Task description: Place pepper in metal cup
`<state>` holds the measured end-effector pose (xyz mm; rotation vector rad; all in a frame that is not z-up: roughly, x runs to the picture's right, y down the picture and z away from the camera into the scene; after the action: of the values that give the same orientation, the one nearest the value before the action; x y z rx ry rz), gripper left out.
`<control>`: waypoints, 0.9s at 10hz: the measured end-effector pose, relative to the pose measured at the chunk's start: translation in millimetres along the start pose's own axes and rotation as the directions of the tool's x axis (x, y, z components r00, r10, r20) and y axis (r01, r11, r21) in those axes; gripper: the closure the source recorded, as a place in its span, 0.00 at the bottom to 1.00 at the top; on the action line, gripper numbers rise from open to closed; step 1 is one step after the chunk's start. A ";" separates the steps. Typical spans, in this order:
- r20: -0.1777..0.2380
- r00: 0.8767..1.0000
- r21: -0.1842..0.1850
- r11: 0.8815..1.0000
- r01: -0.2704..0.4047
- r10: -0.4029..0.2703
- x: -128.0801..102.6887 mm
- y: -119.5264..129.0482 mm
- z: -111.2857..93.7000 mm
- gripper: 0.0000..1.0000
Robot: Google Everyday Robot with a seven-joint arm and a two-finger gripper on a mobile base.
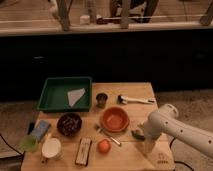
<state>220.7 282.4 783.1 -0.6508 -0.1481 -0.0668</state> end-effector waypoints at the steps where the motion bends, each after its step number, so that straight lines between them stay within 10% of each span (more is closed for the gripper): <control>1: 0.001 1.000 -0.002 1.000 0.003 -0.003 -0.6 0.6 1.5 0.20; 9: 0.002 1.000 -0.012 1.000 0.014 -0.014 -1.3 6.3 9.8 0.20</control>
<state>219.0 293.4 786.8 -0.6619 -0.1544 -0.0806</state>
